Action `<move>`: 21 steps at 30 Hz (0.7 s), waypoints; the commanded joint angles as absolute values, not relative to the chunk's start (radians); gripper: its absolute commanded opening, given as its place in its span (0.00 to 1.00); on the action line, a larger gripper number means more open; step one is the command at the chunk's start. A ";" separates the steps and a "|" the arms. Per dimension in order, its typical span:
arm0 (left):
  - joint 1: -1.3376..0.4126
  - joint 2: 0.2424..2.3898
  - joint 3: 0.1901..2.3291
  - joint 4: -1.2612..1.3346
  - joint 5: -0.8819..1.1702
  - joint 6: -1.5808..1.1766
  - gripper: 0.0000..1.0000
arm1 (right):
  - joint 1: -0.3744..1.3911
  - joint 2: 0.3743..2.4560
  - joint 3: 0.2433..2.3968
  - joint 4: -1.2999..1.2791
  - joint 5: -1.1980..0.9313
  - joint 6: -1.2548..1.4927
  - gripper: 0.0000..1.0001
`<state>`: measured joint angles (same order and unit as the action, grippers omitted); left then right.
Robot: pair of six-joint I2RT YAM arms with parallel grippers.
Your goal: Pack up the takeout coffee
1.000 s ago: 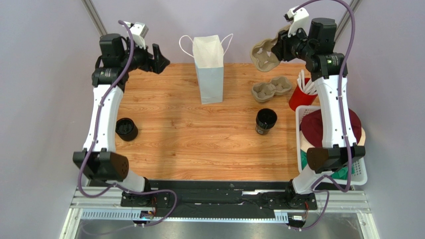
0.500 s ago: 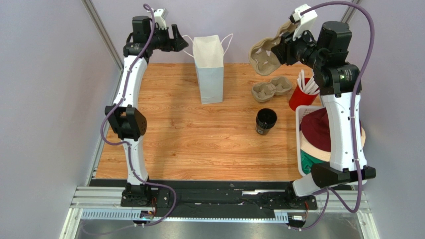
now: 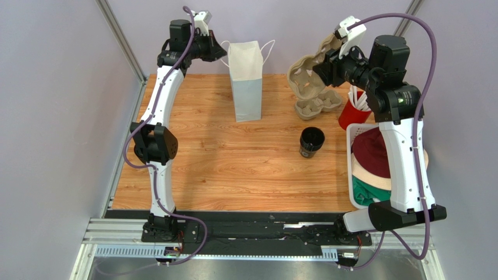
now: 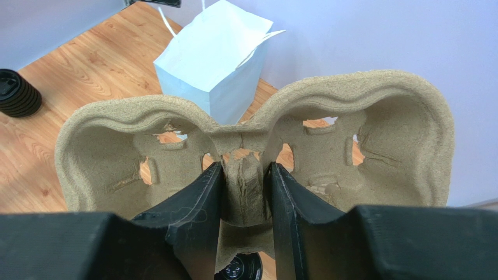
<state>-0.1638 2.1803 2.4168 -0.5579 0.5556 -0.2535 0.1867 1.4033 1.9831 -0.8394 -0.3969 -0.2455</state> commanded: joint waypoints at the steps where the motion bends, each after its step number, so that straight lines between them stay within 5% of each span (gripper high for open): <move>1: -0.173 2.095 2.422 -0.561 0.571 -0.221 0.00 | 0.225 1.401 2.000 -0.822 -0.411 -0.290 0.36; 21: -0.310 1.893 2.376 -0.828 0.805 -0.058 0.00 | 0.360 1.387 2.042 -0.873 -0.459 -0.363 0.36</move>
